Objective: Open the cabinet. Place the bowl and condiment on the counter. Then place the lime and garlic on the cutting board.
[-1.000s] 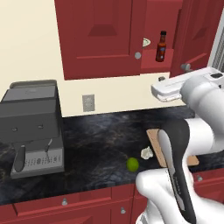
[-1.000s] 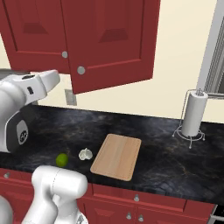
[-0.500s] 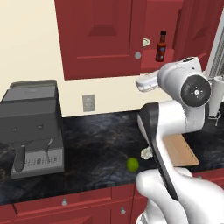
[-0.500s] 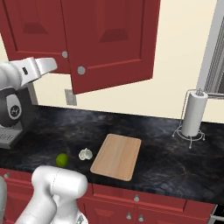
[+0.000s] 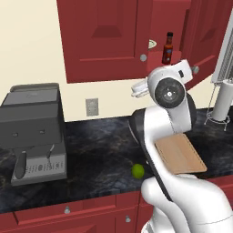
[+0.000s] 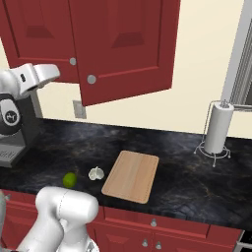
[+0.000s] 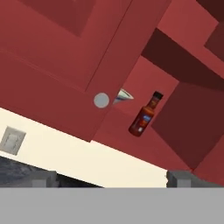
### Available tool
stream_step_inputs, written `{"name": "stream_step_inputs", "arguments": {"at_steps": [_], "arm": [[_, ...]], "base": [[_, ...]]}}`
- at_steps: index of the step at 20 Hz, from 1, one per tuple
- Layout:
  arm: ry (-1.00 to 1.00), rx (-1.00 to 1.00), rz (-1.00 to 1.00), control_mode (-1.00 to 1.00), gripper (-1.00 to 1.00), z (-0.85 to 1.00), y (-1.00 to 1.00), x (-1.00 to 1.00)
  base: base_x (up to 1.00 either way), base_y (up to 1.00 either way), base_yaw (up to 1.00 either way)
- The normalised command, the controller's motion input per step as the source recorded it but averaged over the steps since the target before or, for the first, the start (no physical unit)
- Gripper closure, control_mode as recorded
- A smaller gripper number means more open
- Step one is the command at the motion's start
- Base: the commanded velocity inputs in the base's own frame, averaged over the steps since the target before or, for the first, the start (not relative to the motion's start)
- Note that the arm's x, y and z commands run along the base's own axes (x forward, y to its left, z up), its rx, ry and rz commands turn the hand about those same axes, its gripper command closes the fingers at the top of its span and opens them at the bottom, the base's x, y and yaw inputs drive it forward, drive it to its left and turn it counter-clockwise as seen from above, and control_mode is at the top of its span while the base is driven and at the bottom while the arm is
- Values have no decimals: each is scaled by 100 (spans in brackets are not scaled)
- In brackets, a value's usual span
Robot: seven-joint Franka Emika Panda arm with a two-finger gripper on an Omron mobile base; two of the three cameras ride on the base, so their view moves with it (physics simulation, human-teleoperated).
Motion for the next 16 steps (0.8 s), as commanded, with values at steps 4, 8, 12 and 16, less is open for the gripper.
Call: {"name": "stream_step_inputs", "arguments": {"at_steps": [4,8,12,16], "arm": [[8,-5,-6,-100,-100,-21,0,46],[10,-3,-6,-100,-100,-15,0,46],[11,-2,-3,-100,-100,-11,-1,15],[6,0,-3,-100,-100,-12,-5,24]], "base": [[0,0,0],[0,0,0],[0,0,0],[0,0,0]]}}
